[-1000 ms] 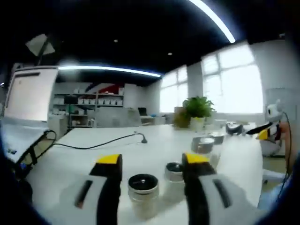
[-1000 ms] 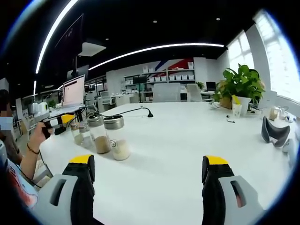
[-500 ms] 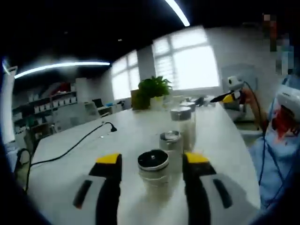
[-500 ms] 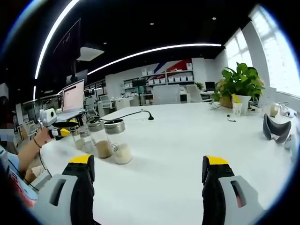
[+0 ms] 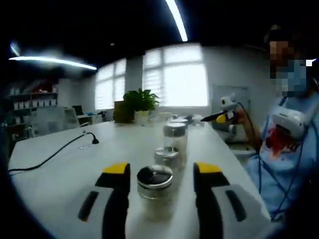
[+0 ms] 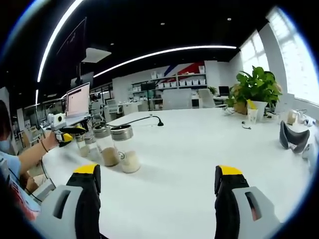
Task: Rotate the seasoning bottle until the label or dispensing opening points toward the visible target arrow and the bottle remains upright within the marked orientation range
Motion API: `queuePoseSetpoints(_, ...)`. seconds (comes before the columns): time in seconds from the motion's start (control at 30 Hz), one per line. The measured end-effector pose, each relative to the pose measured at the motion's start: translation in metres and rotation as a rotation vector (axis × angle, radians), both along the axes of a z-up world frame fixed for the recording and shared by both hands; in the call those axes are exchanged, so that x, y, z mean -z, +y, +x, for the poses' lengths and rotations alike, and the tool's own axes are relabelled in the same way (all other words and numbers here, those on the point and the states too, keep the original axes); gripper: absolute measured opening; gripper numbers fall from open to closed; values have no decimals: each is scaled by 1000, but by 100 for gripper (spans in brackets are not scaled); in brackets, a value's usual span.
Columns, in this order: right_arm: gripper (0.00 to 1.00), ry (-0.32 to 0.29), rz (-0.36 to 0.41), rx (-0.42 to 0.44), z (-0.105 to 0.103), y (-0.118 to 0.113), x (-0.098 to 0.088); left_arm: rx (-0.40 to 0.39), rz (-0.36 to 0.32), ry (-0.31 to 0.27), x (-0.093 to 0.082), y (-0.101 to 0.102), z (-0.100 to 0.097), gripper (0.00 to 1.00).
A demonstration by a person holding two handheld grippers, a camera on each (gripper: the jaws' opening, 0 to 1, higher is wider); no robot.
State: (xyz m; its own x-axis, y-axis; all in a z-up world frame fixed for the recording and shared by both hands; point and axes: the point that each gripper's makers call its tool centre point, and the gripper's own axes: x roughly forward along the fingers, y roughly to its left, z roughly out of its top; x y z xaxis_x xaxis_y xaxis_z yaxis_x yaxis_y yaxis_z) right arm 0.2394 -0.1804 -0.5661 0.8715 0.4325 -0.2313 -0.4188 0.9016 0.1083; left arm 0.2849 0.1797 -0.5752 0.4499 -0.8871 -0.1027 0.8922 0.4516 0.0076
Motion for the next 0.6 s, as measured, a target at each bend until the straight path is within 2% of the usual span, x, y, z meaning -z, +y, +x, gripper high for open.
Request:
queuePoseSetpoints(0.13,98,8,-7,-18,-2,5,2,30,27,19,7,-7,-4,43)
queuePoseSetpoints(0.27,98,9,-11,-20,-2,6,3,27,36,24,10,-8,-2,43)
queuePoseSetpoints(0.4,98,11,-14,-20,-3,4,3,-8,40,12,11,-4,2,34)
queuePoseSetpoints(0.43,98,8,-17,-15,-3,2,3,-1,27,39,11,-3,1,34)
queuePoseSetpoints(0.6,97,3,-25,-14,-4,1,1,-29,16,32,11,-5,1,34)
